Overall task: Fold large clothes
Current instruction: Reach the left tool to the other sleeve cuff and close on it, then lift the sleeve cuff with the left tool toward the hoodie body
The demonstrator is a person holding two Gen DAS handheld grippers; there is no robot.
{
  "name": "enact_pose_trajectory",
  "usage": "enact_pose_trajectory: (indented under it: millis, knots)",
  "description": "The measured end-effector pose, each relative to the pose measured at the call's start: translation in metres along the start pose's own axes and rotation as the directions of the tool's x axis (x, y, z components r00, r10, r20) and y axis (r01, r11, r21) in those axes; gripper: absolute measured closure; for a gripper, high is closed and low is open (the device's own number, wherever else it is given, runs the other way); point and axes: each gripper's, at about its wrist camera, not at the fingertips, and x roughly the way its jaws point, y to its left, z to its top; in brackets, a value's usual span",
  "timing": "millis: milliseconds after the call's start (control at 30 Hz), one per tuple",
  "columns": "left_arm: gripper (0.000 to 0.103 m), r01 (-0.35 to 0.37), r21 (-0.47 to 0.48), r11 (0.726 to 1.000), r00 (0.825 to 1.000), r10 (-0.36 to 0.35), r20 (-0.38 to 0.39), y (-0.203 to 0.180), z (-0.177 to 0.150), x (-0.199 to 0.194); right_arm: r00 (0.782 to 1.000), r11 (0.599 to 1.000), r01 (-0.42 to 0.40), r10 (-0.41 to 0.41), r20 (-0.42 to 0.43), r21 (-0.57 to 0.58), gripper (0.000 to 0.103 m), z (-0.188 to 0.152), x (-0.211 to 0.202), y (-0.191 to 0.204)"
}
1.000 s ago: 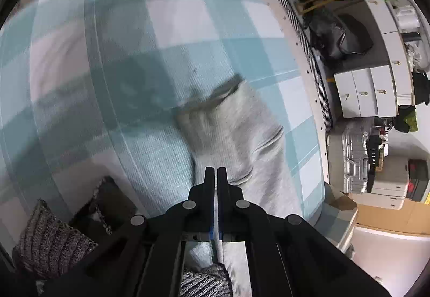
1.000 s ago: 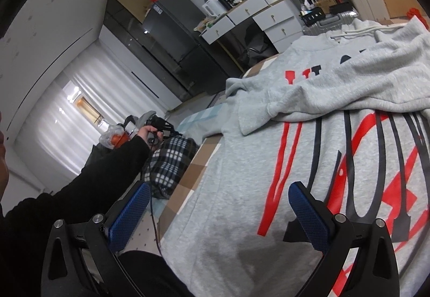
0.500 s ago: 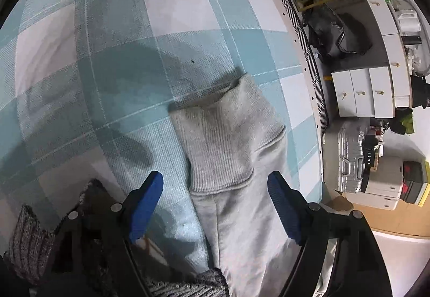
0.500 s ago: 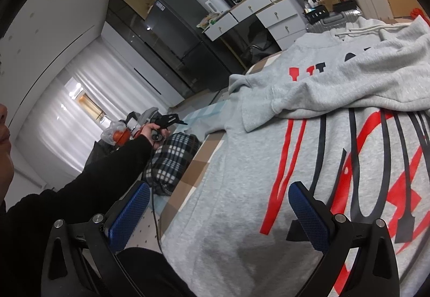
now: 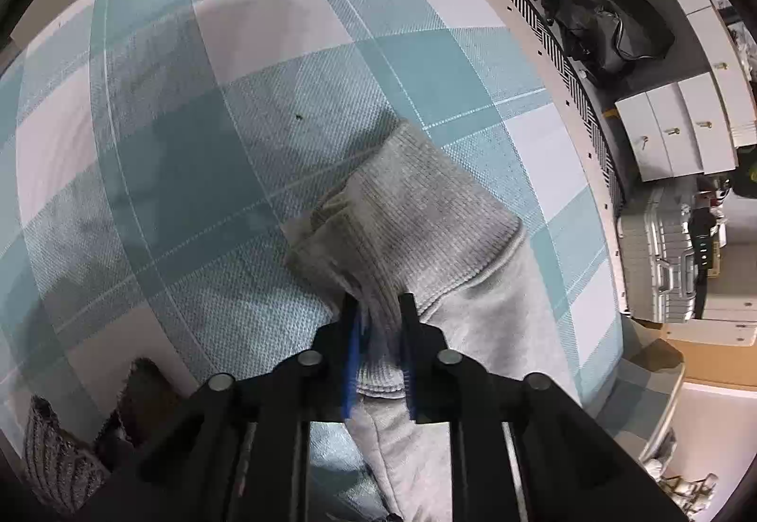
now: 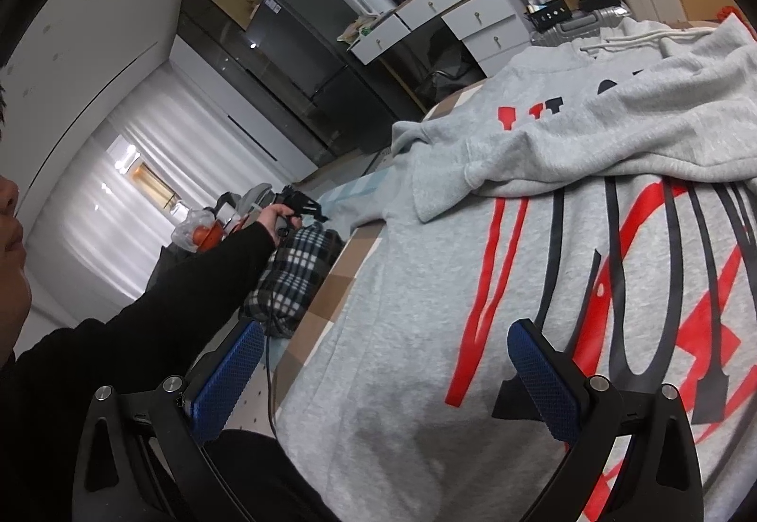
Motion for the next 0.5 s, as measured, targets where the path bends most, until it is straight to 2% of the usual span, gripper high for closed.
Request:
enact_pose_trajectory:
  millis: [100, 267, 400, 500]
  knots:
    - [0.099, 0.026, -0.015, 1.000, 0.997, -0.025, 0.069, 0.005, -0.001, -0.014, 1.000, 1.000, -0.002, 0.002, 0.009, -0.005, 0.000, -0.001, -0.003, 0.001]
    - [0.099, 0.060, 0.031, 0.998, 0.975, -0.065, 0.211, -0.002, -0.003, -0.057, 0.999, 1.000, 0.004, -0.003, 0.033, -0.004, 0.000, 0.001, -0.009, 0.002]
    - [0.099, 0.066, 0.004, 0.998, 0.974, -0.066, 0.219, 0.002, -0.004, -0.089, 0.998, 1.000, -0.008, 0.007, 0.057, 0.018, 0.000, 0.004, -0.014, 0.000]
    - [0.099, 0.096, 0.000, 0.995, 0.956, -0.092, 0.280, -0.005, -0.008, -0.116, 0.996, 1.000, -0.018, 0.016, 0.083, 0.023, 0.000, 0.005, -0.021, 0.000]
